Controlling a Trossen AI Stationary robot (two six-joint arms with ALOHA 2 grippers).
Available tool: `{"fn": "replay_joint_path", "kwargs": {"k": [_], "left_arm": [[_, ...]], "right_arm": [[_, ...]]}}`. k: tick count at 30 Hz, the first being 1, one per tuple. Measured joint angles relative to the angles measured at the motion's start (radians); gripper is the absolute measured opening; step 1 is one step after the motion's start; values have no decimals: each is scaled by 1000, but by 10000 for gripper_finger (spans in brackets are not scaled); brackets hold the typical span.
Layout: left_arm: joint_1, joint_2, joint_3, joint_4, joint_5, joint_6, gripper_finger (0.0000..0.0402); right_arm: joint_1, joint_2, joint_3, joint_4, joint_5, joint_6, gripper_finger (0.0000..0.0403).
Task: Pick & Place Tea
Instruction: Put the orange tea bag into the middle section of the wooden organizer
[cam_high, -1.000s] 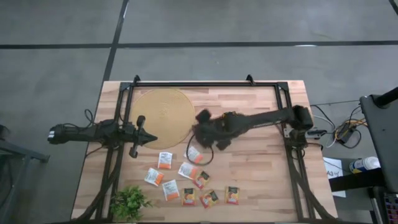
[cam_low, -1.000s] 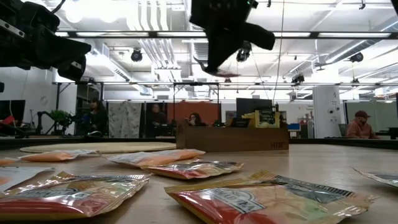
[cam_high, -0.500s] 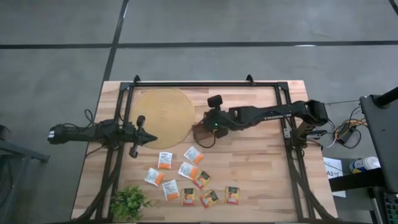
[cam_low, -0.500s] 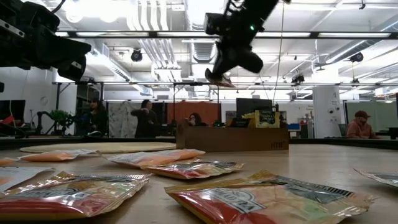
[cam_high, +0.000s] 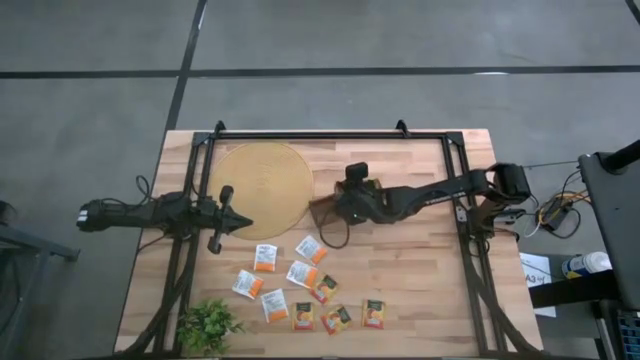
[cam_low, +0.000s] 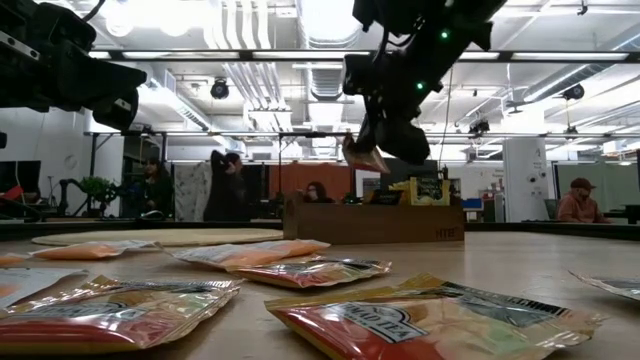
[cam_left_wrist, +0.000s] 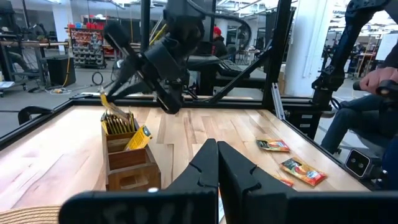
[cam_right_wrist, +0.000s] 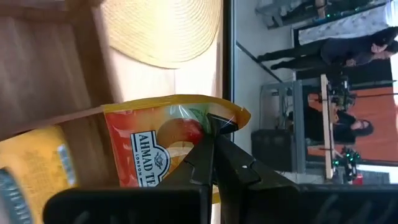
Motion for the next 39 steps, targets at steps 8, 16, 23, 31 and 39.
{"fn": "replay_joint_path", "kwargs": {"k": [8,16,23,31,39], "left_arm": [[0,0,0,0,0,0,0],[0,0,0,0,0,0,0],[0,0,0,0,0,0,0],[0,0,0,0,0,0,0],[0,0,0,0,0,0,0]], "right_arm": [[0,5,-64,73,4,1,8],[0,5,-94,88,2,15,8],[1,5,-99,110,0,30,8],[1,5,-127,107,-2,35,16],[1,5,-141,107,-8,72,64]]}}
